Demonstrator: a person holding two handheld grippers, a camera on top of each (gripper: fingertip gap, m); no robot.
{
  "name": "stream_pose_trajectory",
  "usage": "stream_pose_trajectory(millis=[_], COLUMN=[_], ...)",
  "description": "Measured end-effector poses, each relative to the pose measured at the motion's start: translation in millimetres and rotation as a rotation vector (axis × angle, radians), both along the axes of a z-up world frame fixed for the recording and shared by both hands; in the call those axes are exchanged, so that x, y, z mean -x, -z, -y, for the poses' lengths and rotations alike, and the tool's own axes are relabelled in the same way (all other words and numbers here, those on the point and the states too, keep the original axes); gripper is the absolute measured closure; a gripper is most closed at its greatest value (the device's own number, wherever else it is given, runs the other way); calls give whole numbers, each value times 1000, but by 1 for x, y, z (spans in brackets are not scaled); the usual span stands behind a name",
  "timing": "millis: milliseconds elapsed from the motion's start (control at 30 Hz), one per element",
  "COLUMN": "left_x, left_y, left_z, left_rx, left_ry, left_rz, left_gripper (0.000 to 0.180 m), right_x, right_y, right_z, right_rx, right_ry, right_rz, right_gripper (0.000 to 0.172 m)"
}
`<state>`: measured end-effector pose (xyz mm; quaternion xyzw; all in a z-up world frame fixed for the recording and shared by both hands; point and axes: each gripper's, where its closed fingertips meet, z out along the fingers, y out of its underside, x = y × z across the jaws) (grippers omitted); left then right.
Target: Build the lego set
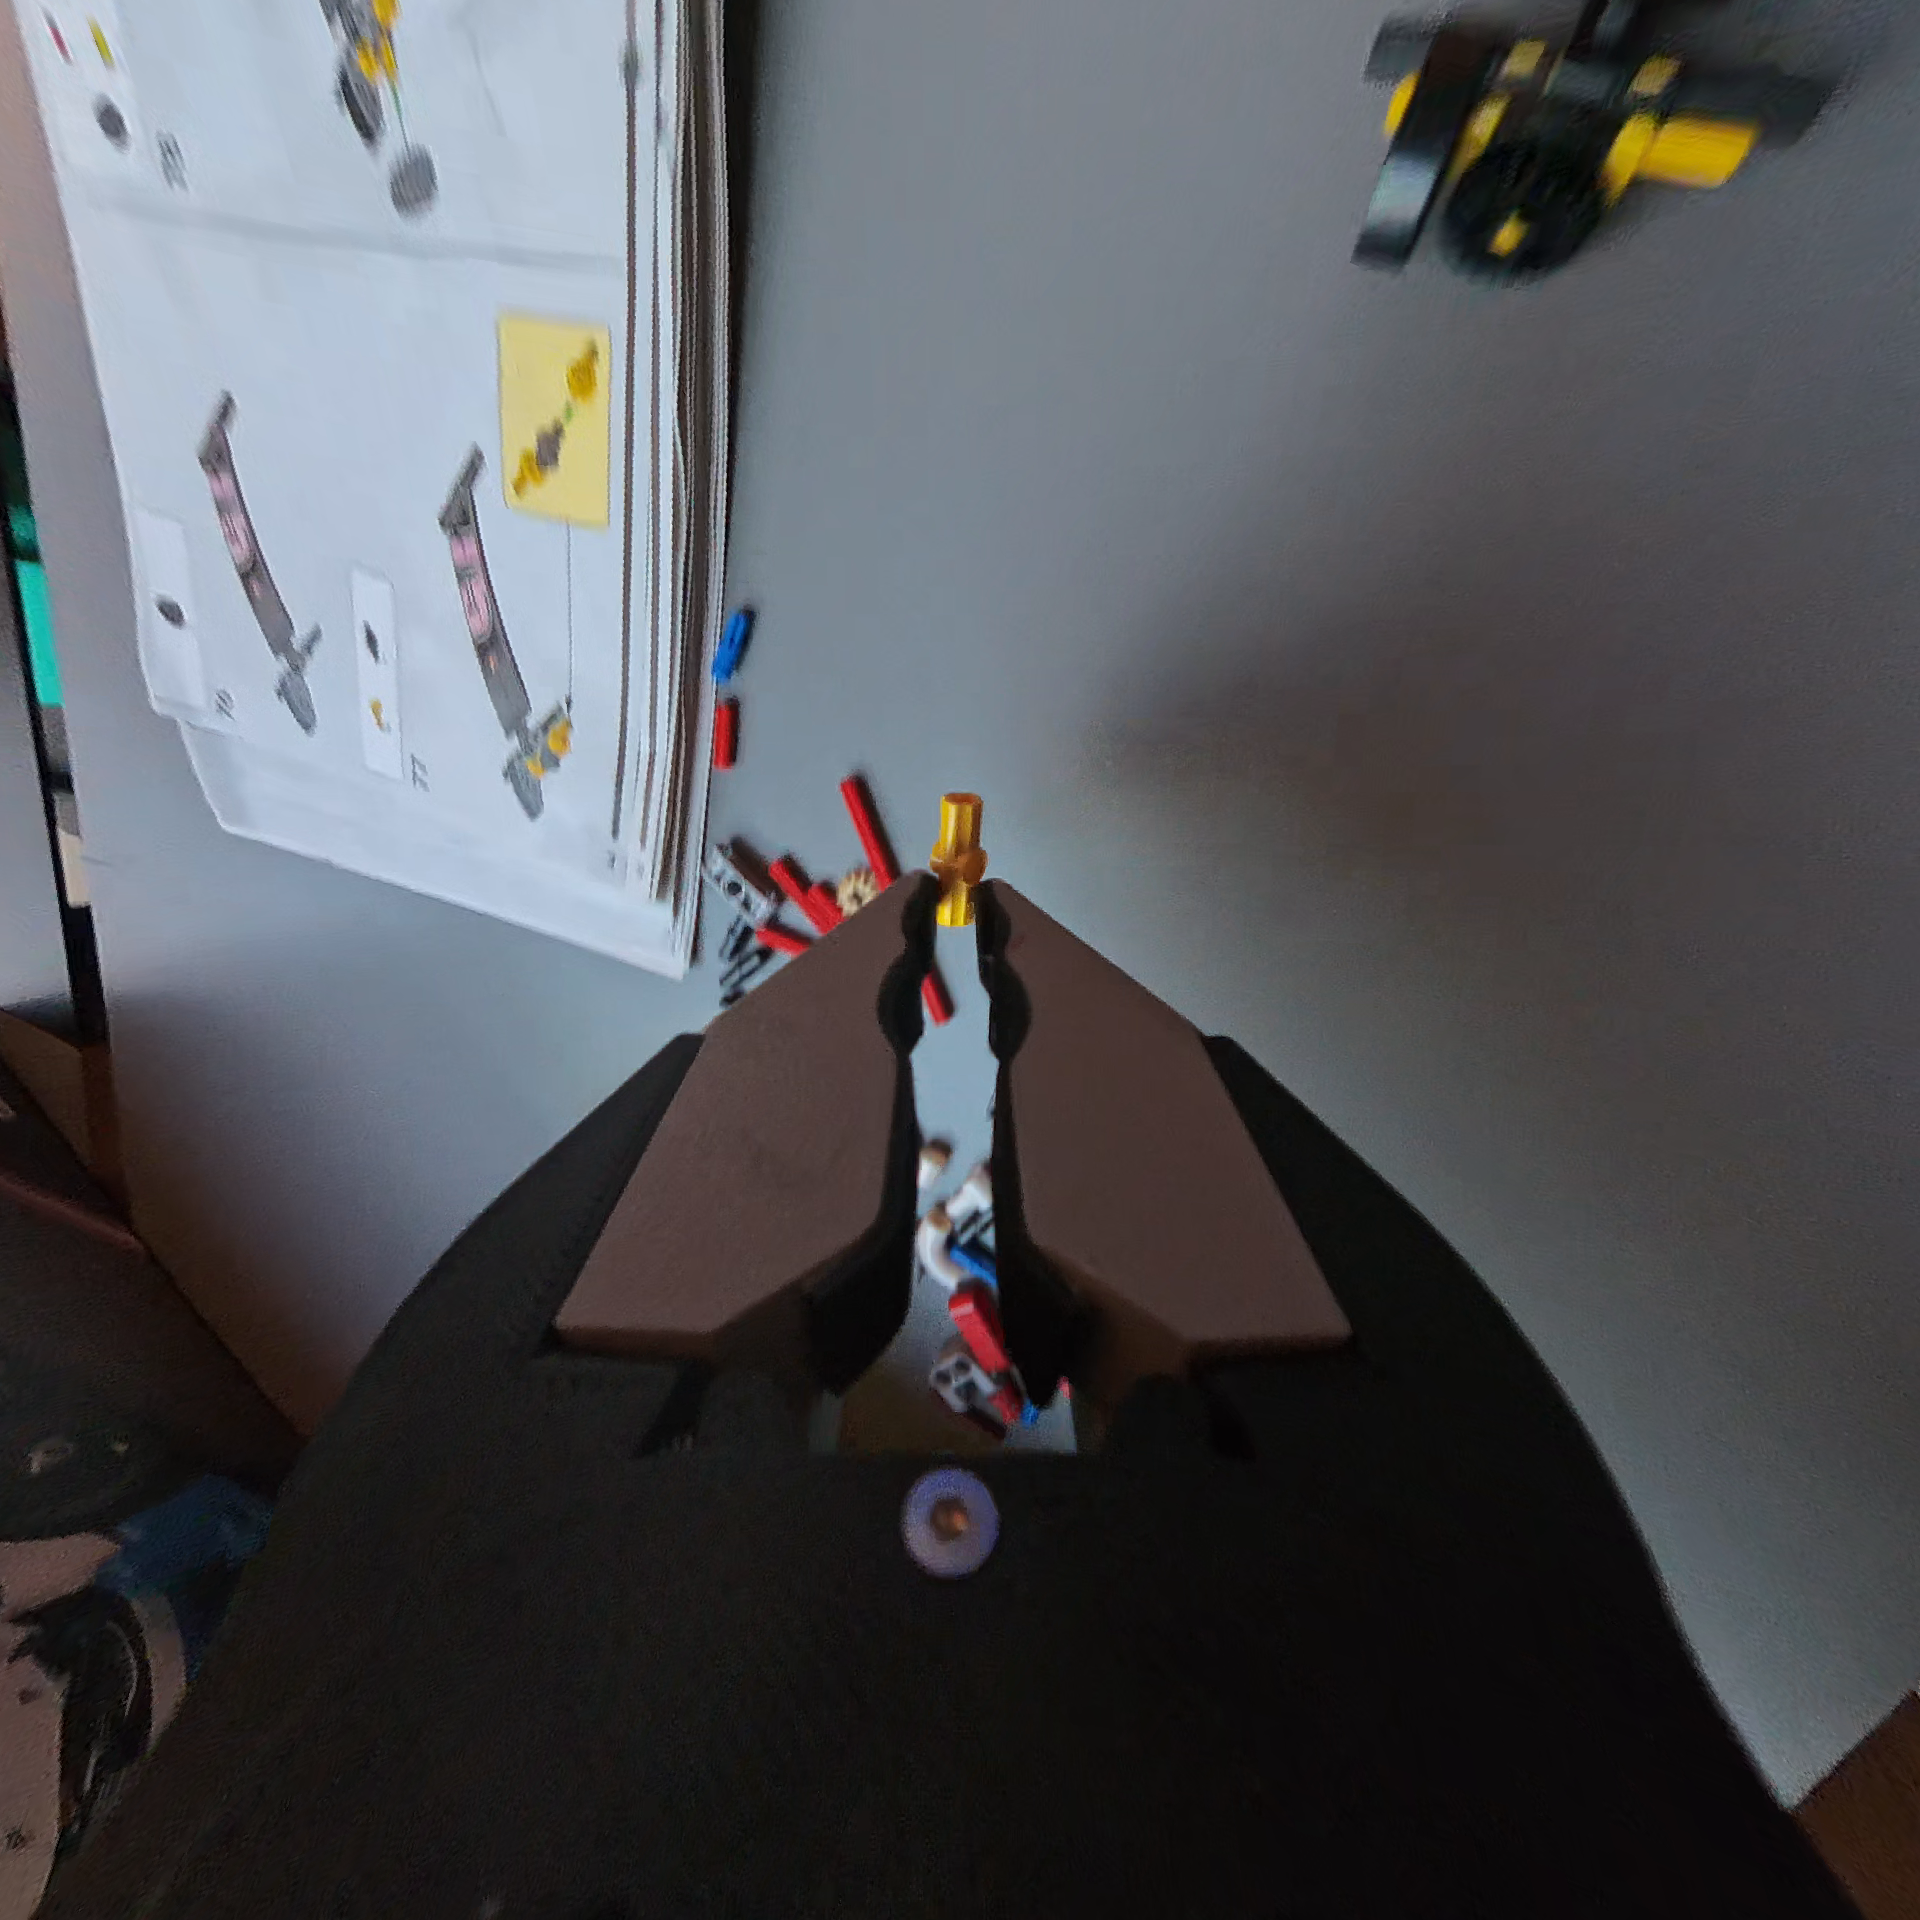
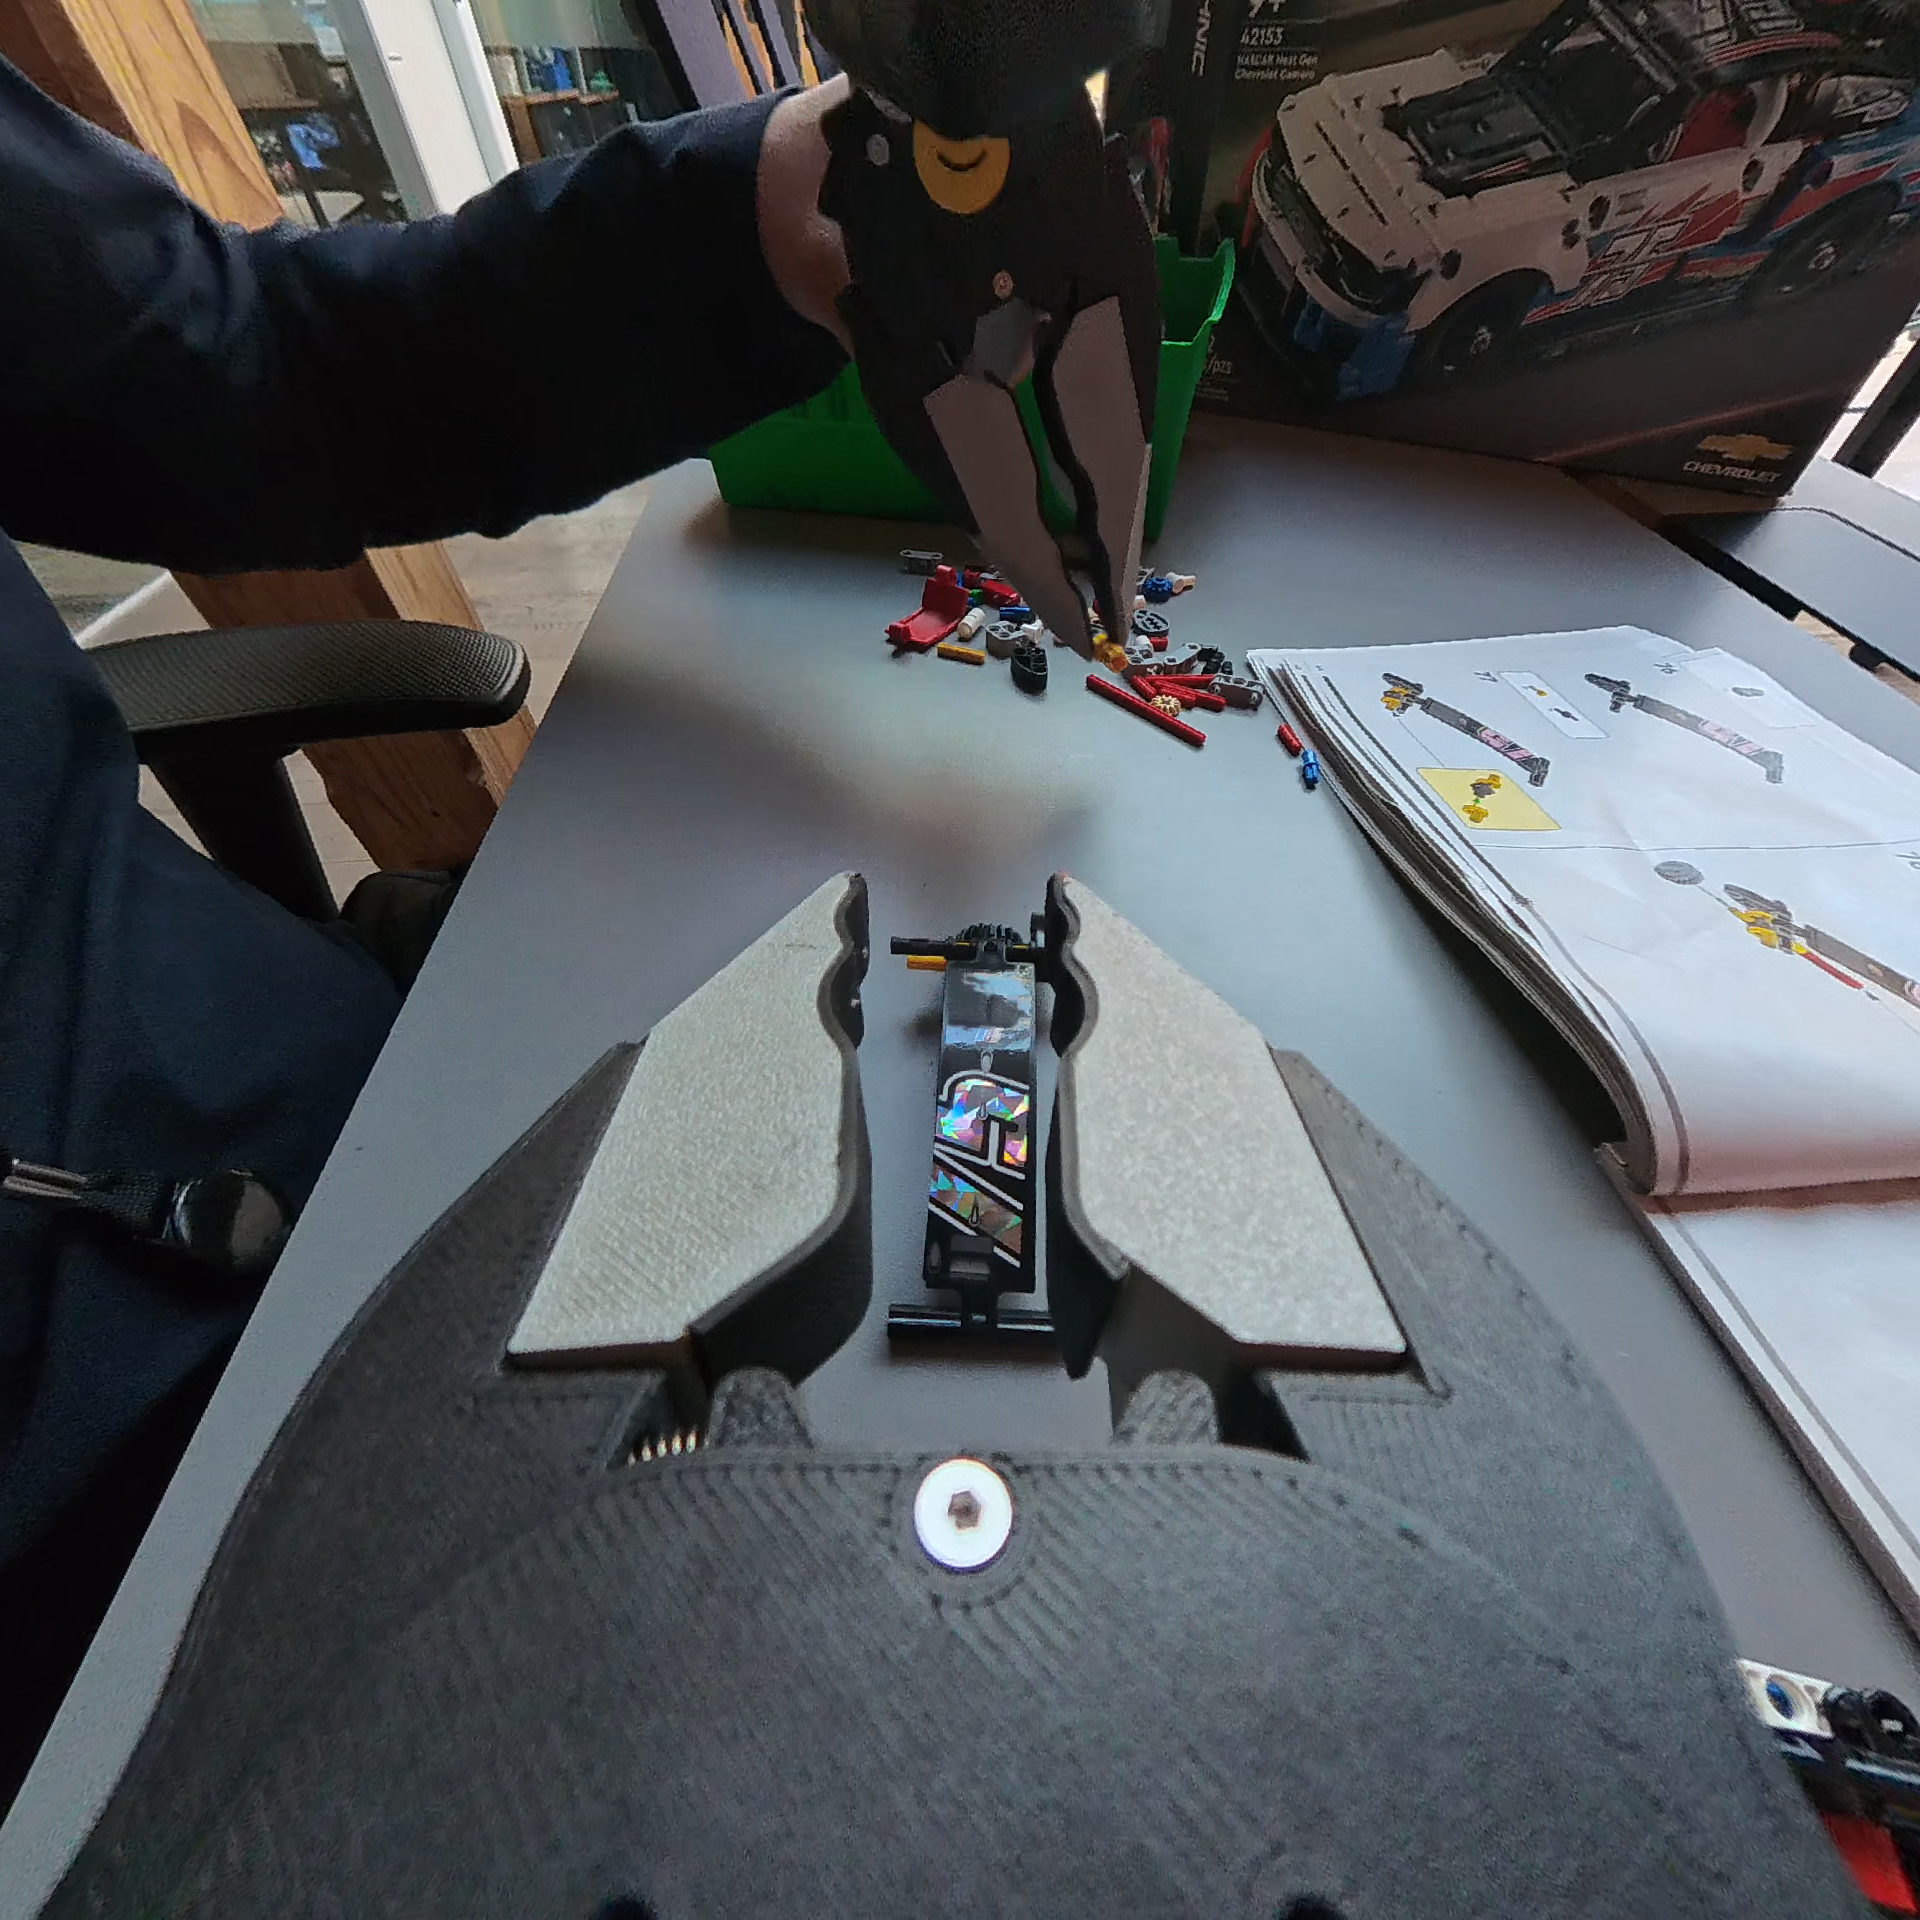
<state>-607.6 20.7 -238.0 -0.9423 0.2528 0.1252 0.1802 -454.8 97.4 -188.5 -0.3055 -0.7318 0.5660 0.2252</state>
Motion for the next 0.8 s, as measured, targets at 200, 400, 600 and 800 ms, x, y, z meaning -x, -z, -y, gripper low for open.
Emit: stream_pose_trajectory(millis=[200, 400, 600, 800], left_x=[-55, -85, -81, -62], left_y=[5, 34, 34, 19], left_z=[-38, -52, -43, -29], left_rx=[-67, -40, -21, -67], left_ry=[61, 91, 53, -13], left_rz=[118, 172, 207, 201], left_gripper=[176, 176, 168, 166], right_x=[0, -2, -2, -1], right_y=[1, -11, -14, -12], right_z=[-2, -22, -28, -27], right_rx=[-11, 18, 59, 47], right_ry=[9, 65, 72, 70], right_rz=[-1, -38, -34, -28], right_gripper=[141, 142, 141, 141])
